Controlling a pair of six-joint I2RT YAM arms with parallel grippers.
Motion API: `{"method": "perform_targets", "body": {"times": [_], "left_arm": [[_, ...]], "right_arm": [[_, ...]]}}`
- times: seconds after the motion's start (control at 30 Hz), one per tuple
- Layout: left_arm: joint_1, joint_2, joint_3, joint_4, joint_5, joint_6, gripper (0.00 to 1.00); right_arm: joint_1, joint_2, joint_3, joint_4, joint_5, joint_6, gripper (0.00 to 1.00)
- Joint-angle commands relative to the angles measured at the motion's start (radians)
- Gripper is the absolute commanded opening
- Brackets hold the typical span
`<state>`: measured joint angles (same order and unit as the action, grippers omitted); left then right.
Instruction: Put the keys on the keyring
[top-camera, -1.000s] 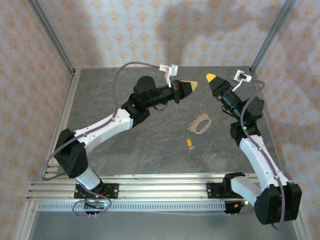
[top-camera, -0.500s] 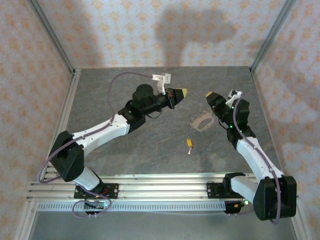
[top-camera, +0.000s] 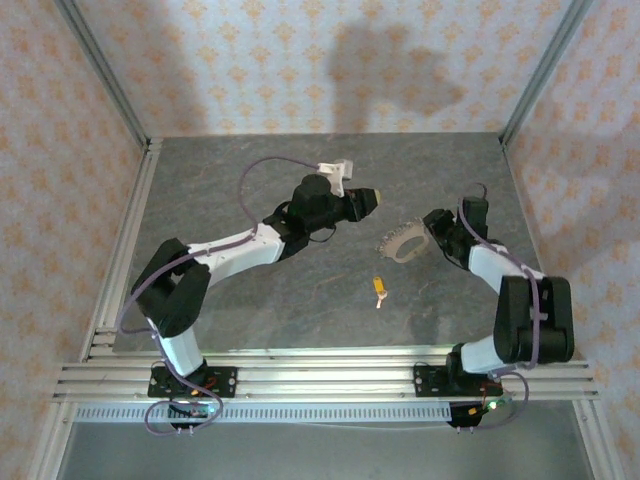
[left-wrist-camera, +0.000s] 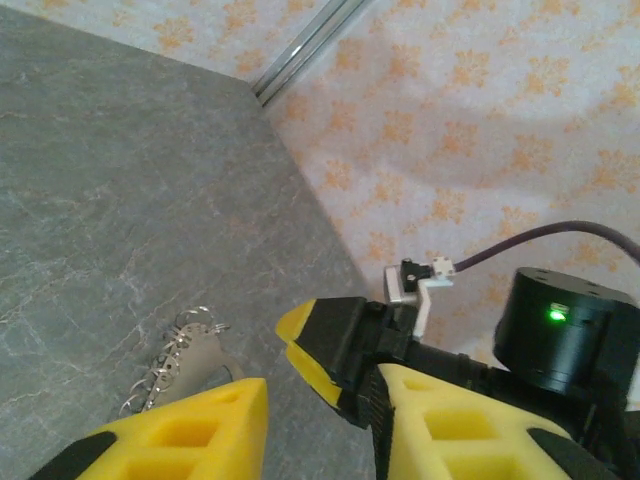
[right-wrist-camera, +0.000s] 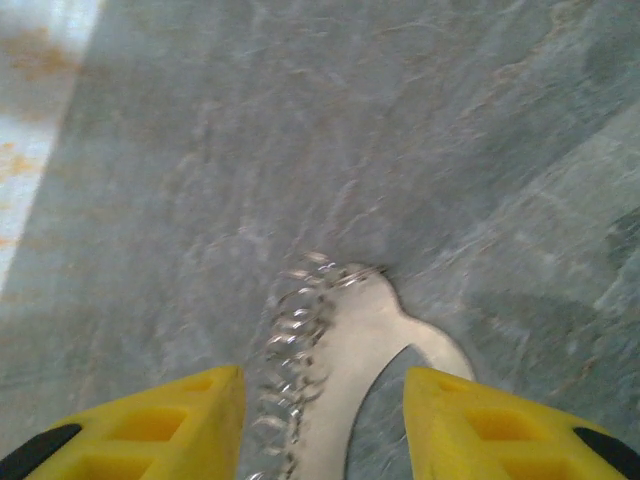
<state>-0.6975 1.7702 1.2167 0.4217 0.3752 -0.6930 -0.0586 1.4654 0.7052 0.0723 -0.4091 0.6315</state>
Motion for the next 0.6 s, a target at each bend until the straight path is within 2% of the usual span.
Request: {"method": "perform_targets", "body": {"times": [0.0, 0.17, 0.57], "left_arm": [[0.003, 0.011, 0.056, 0.032, -0.009, -0.020, 0.38], [0.007, 0.030, 0.066, 0.053, 0.002, -0.038, 0.45], [0.012, 0.048, 0.074, 0.079, 0.042, -0.068, 0.48]], "right_arm": [[-0.019, 0.065, 0.061, -0.017, -0.003, -0.048, 0.45], [-0.024, 0.158, 0.101, 0.031, -0.008, -0.029, 0.46], [-0.024, 0.362, 0.256, 0.059, -0.049, 0.004, 0.46]]}}
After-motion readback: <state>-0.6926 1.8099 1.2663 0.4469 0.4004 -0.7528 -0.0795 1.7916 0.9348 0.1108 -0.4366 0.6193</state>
